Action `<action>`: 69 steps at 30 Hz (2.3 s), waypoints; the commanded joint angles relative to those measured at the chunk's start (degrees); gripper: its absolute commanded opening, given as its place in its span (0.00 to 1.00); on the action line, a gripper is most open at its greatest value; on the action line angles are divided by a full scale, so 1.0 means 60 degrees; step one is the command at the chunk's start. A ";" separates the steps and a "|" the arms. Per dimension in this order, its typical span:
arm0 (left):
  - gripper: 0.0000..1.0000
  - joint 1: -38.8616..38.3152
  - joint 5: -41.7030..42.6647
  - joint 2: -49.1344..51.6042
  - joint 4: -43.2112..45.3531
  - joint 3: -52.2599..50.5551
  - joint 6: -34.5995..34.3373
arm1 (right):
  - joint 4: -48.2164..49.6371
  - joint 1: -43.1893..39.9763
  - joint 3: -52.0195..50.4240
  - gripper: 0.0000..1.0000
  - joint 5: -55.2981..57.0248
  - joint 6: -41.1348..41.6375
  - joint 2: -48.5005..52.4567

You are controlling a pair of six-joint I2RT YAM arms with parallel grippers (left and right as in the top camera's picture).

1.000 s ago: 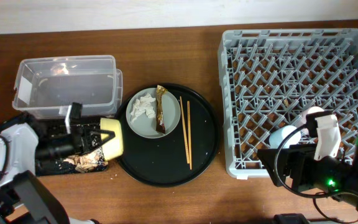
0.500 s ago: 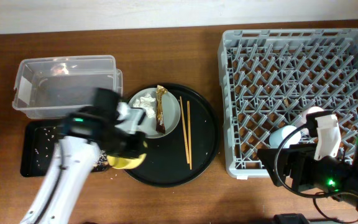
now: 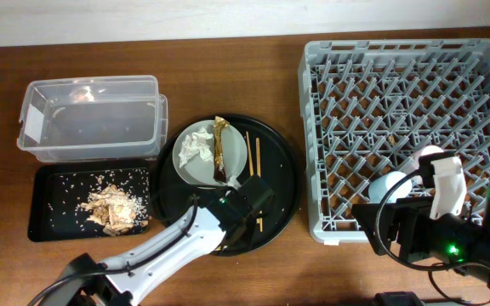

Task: Sort waste into correct bins and load items into the dishwasher rack
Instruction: 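Set the empty yellow bowl back on the round tray with the left gripper, then grasp the tissue and foil item from the plate, drop into clear bin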

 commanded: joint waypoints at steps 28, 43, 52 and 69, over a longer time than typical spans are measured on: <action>0.00 0.5100 -0.1290 0.1996 -0.0335 0.5355 0.1632 | 0.0175 0.0069 0.0007 0.93 0.0087 -0.0004 -0.0018; 0.72 0.6229 0.0441 0.1880 -0.0954 0.6346 0.2415 | 0.0138 0.0073 0.0007 0.93 0.0091 -0.0004 -0.0018; 0.43 0.3410 -0.0357 0.4466 0.1486 0.3883 0.1155 | 0.0146 0.0073 0.0007 0.93 0.0131 -0.0007 -0.0018; 0.86 0.8193 -0.0561 0.3628 0.0390 0.6386 -0.0080 | 0.0138 0.0073 0.0007 0.93 0.0157 0.0000 -0.0018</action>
